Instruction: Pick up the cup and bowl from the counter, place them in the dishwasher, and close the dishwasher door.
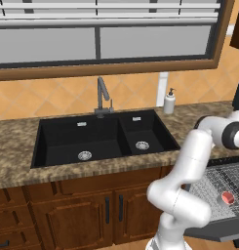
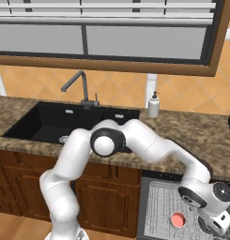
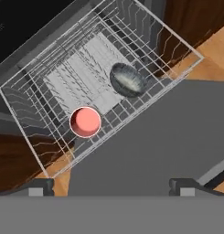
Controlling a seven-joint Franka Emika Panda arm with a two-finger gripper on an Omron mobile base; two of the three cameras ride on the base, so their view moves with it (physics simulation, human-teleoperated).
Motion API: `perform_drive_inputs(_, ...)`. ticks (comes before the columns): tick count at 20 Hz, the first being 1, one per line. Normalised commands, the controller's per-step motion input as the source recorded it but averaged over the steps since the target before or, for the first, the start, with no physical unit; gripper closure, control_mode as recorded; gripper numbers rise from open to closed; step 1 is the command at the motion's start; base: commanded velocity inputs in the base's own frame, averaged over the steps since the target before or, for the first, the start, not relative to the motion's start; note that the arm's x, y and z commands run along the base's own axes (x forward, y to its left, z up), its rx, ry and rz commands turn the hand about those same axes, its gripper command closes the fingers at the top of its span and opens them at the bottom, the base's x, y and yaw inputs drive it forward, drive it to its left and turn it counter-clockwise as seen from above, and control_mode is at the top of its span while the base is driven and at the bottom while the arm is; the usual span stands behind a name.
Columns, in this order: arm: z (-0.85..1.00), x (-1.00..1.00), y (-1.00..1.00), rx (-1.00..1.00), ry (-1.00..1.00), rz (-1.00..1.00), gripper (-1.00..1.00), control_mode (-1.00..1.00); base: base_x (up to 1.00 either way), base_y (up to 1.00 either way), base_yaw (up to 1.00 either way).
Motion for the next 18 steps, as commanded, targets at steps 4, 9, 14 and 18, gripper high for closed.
perform_drive_inputs(4,0.09,-0.46,-0.02,0.14,-0.04,-0.33,-1.0,-1.0,0.0,0.0,0.0)
perform_drive_inputs(9,0.0,-0.22,0.0,0.2,-0.06,-0.51,-1.0,-1.0,0.0,0.0,0.0)
perform_drive_inputs(14,-0.04,-0.01,0.0,0.24,-0.11,-0.52,-1.0,-1.0,0.0,0.0,0.0)
perform_drive_inputs(18,-0.27,0.0,0.0,0.21,-0.14,-0.44,-1.0,-1.0,0.0,0.0,0.0)
